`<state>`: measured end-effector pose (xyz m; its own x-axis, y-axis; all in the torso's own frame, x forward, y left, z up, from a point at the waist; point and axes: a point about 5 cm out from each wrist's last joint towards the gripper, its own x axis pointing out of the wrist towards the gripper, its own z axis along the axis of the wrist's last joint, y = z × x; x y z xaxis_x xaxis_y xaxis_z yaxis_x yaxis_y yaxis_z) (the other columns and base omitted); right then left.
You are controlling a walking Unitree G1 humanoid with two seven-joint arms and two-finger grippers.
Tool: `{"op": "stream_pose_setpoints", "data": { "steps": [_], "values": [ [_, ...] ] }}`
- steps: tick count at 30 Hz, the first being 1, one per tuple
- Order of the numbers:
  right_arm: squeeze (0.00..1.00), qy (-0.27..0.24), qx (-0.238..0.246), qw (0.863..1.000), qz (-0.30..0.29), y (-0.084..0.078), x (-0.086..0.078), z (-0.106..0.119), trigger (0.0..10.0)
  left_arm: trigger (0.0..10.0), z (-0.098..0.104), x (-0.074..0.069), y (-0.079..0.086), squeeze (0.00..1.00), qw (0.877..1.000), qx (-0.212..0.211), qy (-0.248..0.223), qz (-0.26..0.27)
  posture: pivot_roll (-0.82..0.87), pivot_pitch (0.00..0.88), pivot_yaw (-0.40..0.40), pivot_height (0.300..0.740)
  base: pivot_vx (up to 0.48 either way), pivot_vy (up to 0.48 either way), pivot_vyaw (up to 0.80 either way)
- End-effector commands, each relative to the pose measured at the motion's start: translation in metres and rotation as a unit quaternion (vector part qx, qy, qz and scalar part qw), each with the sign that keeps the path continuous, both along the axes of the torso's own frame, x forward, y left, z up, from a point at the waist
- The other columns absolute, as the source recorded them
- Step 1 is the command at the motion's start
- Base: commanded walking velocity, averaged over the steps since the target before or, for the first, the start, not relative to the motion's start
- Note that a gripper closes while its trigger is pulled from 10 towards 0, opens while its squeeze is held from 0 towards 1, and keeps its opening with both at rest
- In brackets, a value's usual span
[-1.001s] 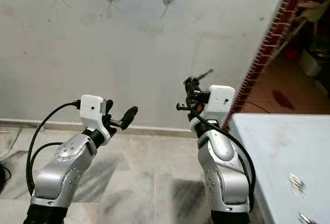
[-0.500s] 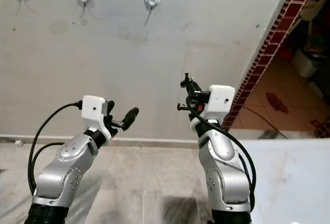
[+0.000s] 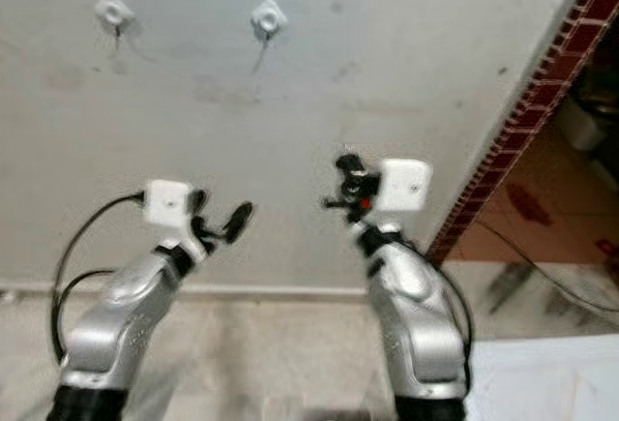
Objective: Hang keys on a hook
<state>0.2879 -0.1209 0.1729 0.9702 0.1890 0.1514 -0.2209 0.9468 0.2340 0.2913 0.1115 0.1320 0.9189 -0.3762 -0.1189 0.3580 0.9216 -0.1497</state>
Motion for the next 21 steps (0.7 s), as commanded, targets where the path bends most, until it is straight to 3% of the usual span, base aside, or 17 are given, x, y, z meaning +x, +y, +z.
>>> {"op": "stream_pose_setpoints", "data": {
  "steps": [1,11,21],
  "values": [
    [0.00,-0.012,0.003,1.000,0.011,0.0074,0.0003,0.0056,10.0,10.0,0.0034,0.0009,0.0068,0.00,1.000,0.007,-0.007,0.011,0.10,0.048,-0.061,0.740,0.442,0.000,0.00],
    [0.00,-0.011,0.002,1.000,0.011,0.0069,0.0002,0.0048,10.0,10.0,0.0038,0.0006,0.0061,0.00,1.000,0.005,-0.005,0.016,0.10,0.048,-0.061,0.740,0.413,0.000,0.00],
    [0.00,-0.009,0.001,1.000,0.015,0.0083,-0.0005,0.0027,10.0,10.0,0.0012,0.0006,0.0068,0.00,1.000,0.007,0.001,0.023,0.10,0.048,-0.062,0.740,0.000,0.000,0.00]
  ]
}}
